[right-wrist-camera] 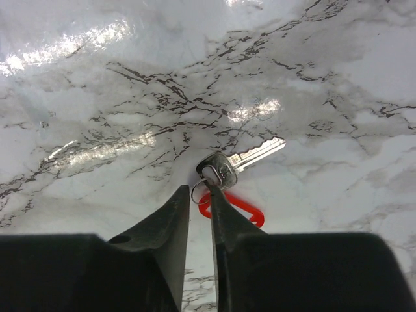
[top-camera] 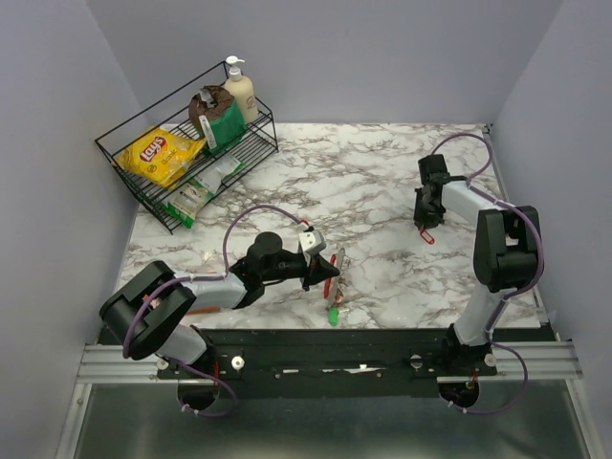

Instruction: Put the keys on the keyring

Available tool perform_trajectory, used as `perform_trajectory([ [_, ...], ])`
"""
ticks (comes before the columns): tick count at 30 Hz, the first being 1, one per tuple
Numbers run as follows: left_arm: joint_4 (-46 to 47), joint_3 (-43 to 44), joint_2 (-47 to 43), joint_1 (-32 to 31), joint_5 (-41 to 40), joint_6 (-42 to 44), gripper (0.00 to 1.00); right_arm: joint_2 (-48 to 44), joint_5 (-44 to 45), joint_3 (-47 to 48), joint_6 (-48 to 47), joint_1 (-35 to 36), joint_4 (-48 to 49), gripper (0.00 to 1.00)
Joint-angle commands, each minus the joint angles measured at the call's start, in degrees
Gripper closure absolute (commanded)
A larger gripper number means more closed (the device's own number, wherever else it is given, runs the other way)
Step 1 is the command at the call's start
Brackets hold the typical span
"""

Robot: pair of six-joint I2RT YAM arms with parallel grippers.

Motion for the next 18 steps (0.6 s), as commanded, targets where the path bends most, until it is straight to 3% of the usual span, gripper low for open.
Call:
perform_trajectory([
  [1,-0.79,1.15,-2.41,-0.20,-0.68,1.54,1.00,1.03,-0.15,1.32,-0.39,-0.57,0.04,0.78],
  [9,-2.11,0.89,-3.72,-0.38,-1.30,1.80,1.00,1.12,-3.05,1.32,-1.10,-0.57,0.12,0.99],
  [18,-2.38,0.10,-4.78,-0.47,-2.53,2.07,1.00,-4.50,-10.08,-1.22,-2.06,1.09,0.56,0.99],
])
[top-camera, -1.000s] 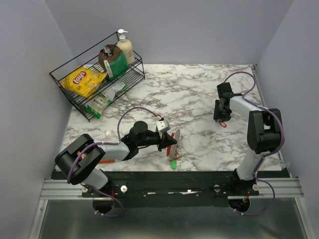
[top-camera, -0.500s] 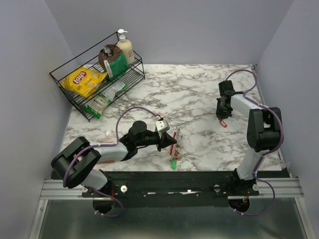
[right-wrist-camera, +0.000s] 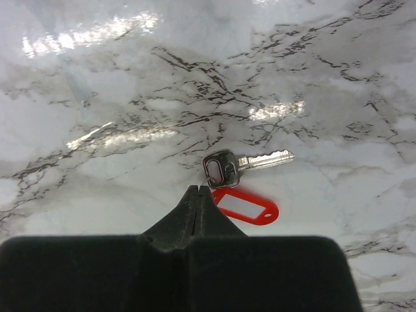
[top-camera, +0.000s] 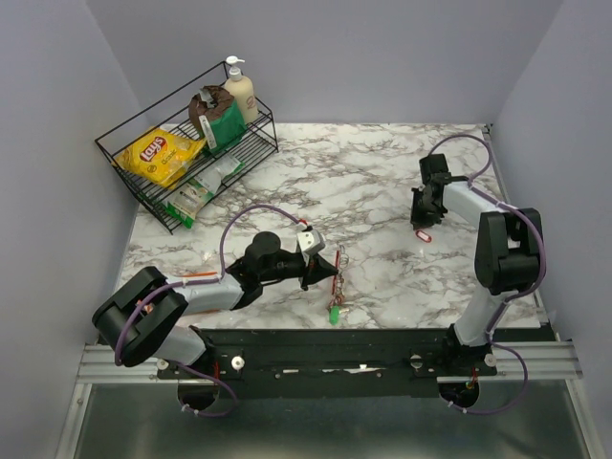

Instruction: Put the keys on the keyring

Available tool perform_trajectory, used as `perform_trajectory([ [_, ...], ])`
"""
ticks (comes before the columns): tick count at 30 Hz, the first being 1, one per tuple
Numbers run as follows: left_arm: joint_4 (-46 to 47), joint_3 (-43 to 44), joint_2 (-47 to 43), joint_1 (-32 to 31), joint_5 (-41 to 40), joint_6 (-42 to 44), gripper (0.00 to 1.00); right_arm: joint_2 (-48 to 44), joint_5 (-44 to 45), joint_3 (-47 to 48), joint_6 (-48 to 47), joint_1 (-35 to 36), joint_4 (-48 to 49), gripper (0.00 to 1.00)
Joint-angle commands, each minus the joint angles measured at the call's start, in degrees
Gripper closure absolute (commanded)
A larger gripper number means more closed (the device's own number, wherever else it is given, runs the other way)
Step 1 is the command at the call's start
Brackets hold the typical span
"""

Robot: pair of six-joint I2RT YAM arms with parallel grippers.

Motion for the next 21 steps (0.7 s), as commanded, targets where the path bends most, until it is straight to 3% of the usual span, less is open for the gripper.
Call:
perform_trajectory([
  [1,0.79,0.10,-1.44,-0.34,-1.66,1.17,1.00,-5.09,-6.19,-1.55,-1.14,1.58,0.48,0.99],
  [10,0.18,0.19,-1.61,-0.51,-2.36,1.35,1.00,-12.39,-22.36,-7.79,0.44,5.01,1.62,0.99],
  [14,0.35,0.01,-1.79,-0.69,-2.62,1.35,1.00,-13.01,-21.42,-9.20,0.00,5.10,1.09,0.98],
  [18,0.35,0.19,-1.26,-0.77,-2.71,1.17,1.00,-12.40,-22.29,-9.12,-0.79,5.10,1.18,0.72],
  [21,0.18,0.36,-1.43,-0.95,-2.80,1.08,1.00,-13.62,-22.55,-9.29,-0.71,5.10,2.05,0.61],
])
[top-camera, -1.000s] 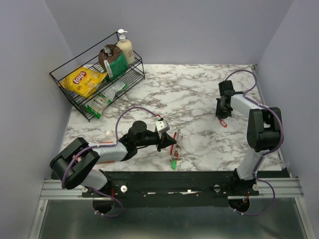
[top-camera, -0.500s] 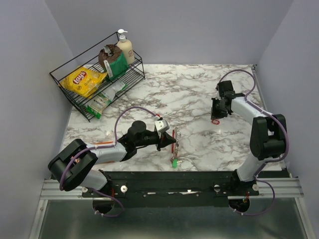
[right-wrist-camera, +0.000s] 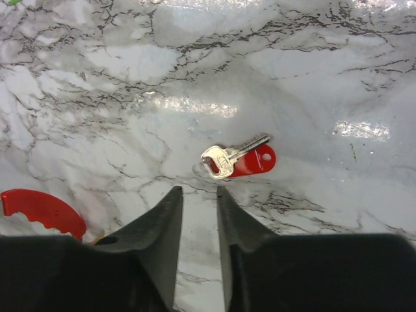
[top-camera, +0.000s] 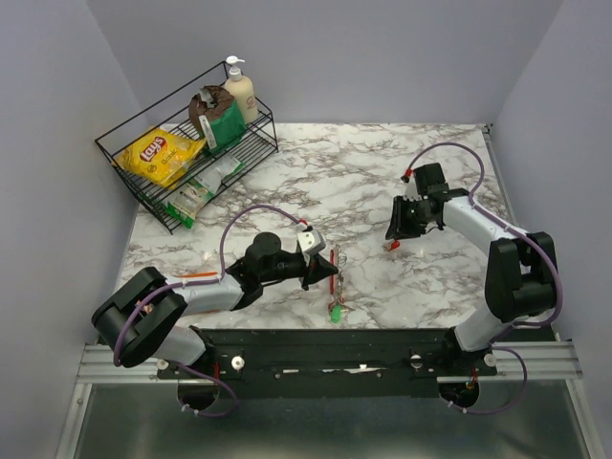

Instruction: Put the keys on the keyring

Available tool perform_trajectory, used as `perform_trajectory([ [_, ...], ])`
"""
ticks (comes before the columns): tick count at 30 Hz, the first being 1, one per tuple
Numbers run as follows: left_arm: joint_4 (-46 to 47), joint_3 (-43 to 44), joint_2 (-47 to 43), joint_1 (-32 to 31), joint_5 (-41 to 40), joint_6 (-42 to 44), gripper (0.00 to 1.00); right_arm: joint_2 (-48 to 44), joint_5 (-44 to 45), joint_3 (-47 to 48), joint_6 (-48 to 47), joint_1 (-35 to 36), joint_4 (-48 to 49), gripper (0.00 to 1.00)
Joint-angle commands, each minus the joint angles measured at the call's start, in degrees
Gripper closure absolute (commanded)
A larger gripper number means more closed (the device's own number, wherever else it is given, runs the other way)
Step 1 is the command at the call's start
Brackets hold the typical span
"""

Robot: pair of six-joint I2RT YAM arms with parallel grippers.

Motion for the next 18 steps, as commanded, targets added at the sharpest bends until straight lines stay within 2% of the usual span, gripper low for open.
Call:
perform_trajectory([
  [1,0.46,0.27,-1.15,-0.41,-1.18,0.76,1.00,-2.06,-2.07,-0.64,-0.36,-0.08,1.23,0.60],
  [7,0.37,0.36,-0.80,-0.49,-1.27,0.84,1.00,-2.33,0.03,-0.55,-2.20,2.02,0.79,0.57],
  [12,-0.15,0.45,-0.71,-0.67,-1.36,0.67,1.00,-0.67,7.76,-0.11,-3.00,6.76,-1.58,0.57],
  [18,-0.68,0.45,-0.80,-0.58,-1.53,0.84,1.00,-0.31,13.13,-1.07,-0.28,7.04,-2.46,0.57],
])
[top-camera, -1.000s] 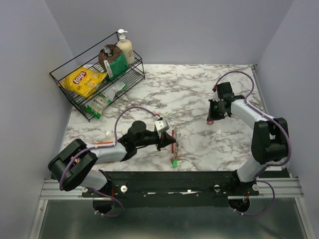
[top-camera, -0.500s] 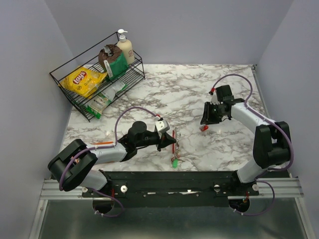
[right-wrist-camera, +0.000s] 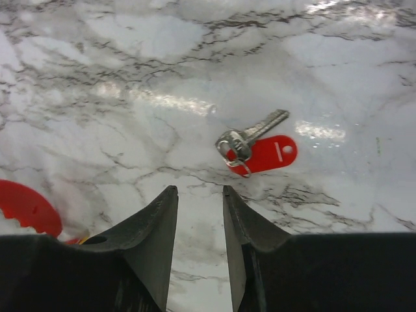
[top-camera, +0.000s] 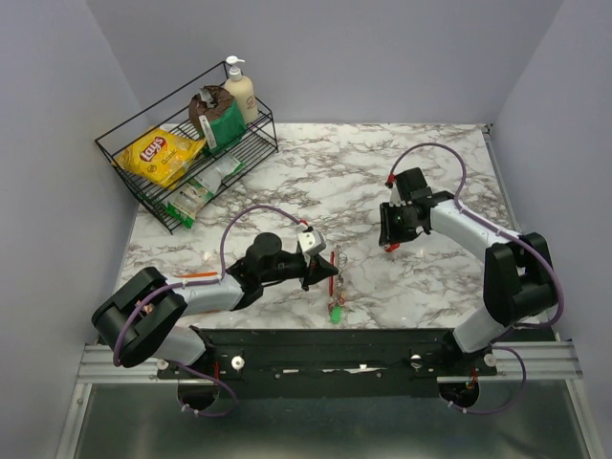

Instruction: Put the keys on the keyring

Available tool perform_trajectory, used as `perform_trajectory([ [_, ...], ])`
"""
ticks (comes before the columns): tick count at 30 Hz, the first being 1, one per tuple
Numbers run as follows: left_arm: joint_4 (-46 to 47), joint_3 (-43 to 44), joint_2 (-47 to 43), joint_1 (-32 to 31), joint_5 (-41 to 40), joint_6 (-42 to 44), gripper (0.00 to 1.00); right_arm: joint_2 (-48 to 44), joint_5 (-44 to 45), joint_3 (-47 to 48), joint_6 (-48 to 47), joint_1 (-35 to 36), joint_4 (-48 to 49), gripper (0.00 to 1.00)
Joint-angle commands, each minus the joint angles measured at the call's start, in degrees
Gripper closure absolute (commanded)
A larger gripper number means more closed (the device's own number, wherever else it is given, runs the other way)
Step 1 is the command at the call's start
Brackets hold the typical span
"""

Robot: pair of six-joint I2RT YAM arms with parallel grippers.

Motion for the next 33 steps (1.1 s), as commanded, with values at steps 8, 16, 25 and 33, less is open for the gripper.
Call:
perform_trajectory([
  [8,-0.88,0.89,-0.71,-0.47,-1.07,0.93,1.00,0.58,6.16,-2.59,5.06,-0.35,1.68,0.51],
  [16,-1.32,0.63,-1.33,-0.73,-1.43,1.19,1.00,1.73,4.75,-3.56,6.20,-2.55,3.79,0.52],
  [25,-2.02,1.06,-1.33,-0.82,-1.43,1.55,1.00,3.74,-0.08,-4.97,6.99,-4.31,6.96,0.56],
  [33,-2.46,1.15,-1.59,-0.91,-1.69,1.63,1.00,5.50,-1.40,-4.44,7.43,-4.40,7.84,0.63],
])
